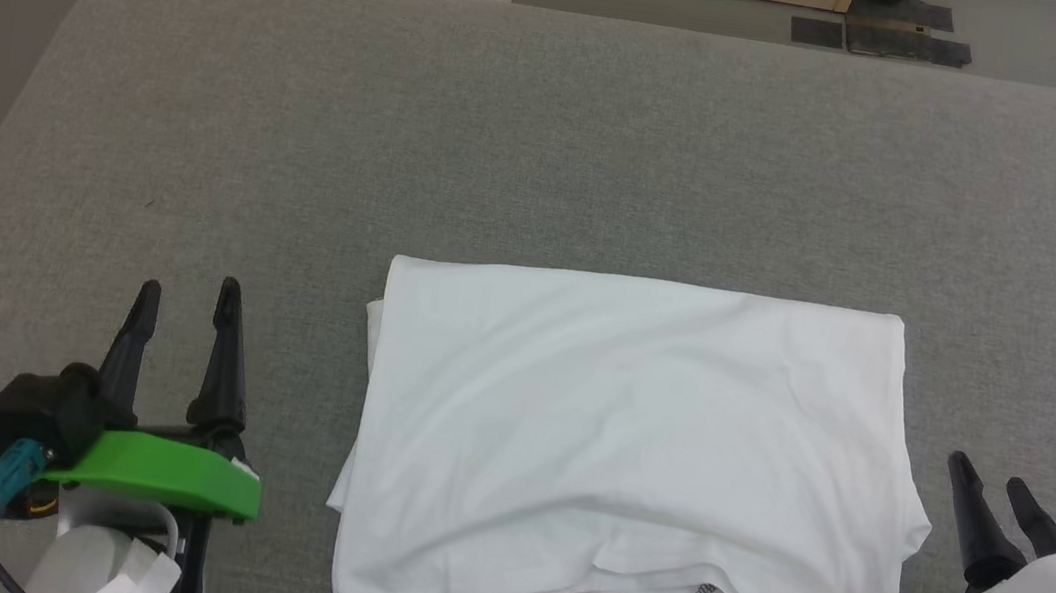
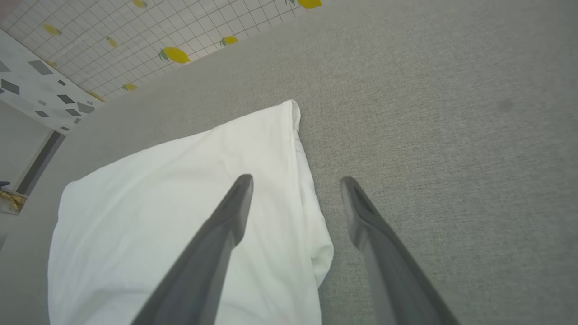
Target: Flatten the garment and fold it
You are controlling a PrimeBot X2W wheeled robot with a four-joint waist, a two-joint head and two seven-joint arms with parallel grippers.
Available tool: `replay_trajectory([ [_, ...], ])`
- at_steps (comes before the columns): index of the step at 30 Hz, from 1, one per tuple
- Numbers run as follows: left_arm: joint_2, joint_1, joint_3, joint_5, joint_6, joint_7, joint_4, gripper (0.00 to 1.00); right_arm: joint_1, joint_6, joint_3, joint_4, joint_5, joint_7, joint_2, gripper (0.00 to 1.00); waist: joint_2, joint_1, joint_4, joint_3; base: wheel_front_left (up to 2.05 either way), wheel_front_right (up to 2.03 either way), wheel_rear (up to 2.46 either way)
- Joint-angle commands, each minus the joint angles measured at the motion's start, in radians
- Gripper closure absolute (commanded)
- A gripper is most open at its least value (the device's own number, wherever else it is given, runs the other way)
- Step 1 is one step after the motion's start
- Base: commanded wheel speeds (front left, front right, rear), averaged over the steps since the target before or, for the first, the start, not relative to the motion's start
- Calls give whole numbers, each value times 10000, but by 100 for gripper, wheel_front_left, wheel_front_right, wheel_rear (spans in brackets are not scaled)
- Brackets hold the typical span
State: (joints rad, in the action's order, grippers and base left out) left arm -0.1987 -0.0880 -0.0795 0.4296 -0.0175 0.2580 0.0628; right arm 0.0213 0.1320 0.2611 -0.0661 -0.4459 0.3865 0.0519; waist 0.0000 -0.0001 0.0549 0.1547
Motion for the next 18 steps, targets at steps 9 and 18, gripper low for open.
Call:
replay_trajectory([
  [9,851,-840,1054,-1018,762,37,342,0,-1934,-13,304,3259,-169,685,-14,0,0,1,41,218,0,0,0],
  [18,1217,-933,1454,-1402,1156,37,742,0,-2995,-13,370,5366,339,2188,-15,0,0,1,205,349,0,0,0],
])
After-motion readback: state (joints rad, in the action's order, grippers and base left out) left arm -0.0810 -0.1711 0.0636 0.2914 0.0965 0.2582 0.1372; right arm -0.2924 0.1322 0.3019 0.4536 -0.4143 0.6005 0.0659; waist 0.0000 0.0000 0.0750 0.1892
